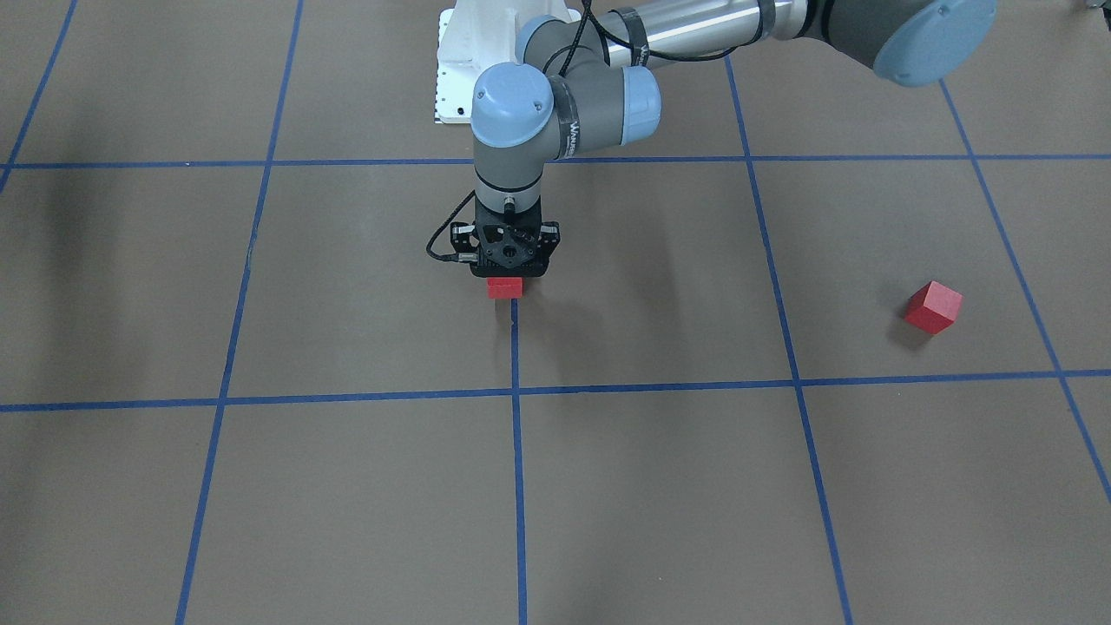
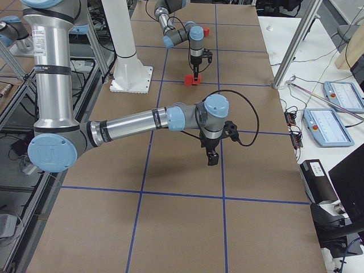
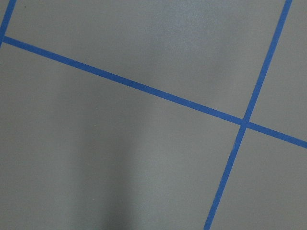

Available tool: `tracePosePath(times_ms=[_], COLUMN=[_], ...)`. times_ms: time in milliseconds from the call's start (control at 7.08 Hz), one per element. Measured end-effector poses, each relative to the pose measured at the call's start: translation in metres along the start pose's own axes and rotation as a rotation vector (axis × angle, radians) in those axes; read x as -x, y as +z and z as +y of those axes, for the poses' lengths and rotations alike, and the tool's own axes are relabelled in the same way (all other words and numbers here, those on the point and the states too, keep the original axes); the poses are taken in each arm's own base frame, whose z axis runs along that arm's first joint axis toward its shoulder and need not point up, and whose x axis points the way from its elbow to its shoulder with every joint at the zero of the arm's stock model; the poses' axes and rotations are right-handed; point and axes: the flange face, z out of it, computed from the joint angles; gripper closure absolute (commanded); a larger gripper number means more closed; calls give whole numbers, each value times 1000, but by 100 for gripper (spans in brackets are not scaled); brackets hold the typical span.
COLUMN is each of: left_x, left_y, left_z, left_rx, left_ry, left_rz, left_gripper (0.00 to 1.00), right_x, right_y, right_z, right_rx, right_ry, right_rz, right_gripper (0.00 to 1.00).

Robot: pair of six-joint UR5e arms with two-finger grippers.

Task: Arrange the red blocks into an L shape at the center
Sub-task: 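Lower the cube against the center cube and open the left gripper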

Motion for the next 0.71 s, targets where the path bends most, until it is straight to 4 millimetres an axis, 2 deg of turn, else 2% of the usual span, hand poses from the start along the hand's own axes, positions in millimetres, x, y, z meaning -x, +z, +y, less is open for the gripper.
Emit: tracePosePath(times_ms=[706], left_x=[6], left_y=[6], left_z=[1], left_rx=[1], left_ry=[-1], left_rz=[-5], left_gripper=[41], right_x=[0], right_y=[0], right_z=[0], right_rx=[0], right_ry=[0], right_rz=[0], right_gripper=[1])
